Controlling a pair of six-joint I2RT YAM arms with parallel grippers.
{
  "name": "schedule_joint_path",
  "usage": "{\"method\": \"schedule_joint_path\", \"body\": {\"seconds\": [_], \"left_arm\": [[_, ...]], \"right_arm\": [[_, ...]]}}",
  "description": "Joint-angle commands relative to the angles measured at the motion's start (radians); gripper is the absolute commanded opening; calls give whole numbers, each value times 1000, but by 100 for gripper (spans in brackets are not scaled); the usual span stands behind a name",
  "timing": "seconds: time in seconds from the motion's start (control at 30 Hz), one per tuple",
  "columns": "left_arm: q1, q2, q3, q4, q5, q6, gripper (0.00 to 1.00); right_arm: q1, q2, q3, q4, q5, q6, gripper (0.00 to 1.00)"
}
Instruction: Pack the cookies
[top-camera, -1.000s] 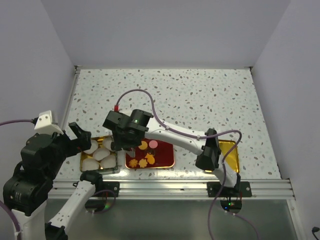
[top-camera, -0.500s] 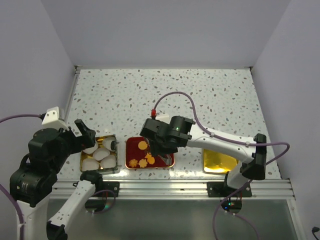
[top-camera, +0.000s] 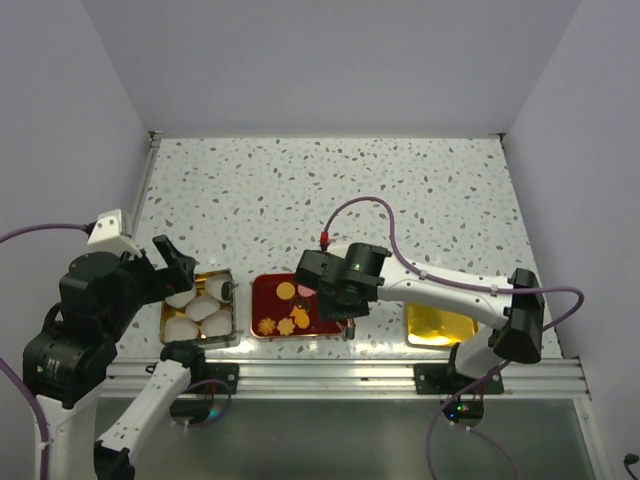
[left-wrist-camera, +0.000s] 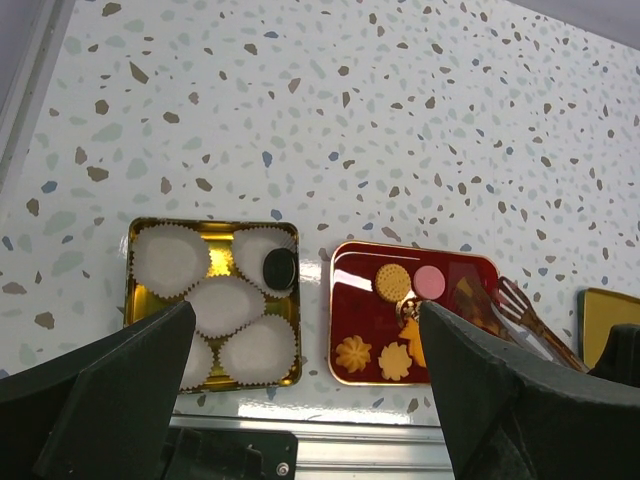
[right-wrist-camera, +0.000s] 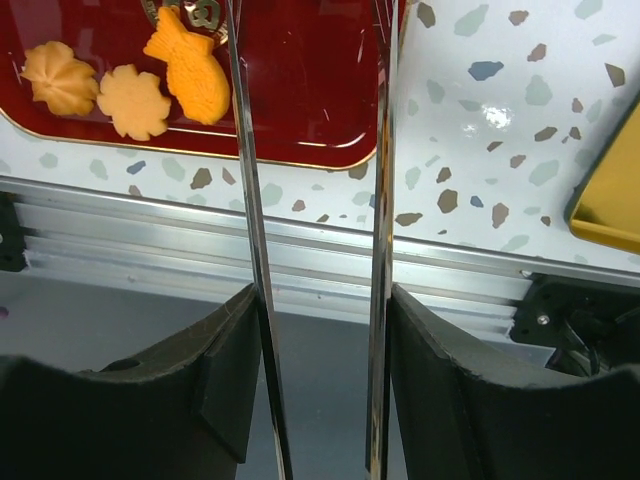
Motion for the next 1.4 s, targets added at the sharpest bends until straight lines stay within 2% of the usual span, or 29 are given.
{"method": "schedule_joint_path", "body": {"seconds": [0.0,0.3,0.83,1.1,1.37], "left_arm": [[-6,6,-2,37,17,3,100],[-8,-4,9,5,5,6,100],[-6,4,4,12,-8,8,100],[-5,1,-5,20,-14,6,100],[-6,-7,-13,17,-21,6,100]], "right_arm": [[3,36,59,55,-7,6,53],[3,156,125,55,-27,-39,53],[3,259,187,55,-64,-85,52],[3,273,202,18,-61,-89,41],[3,250,250,-31,-17,-75,39]]}}
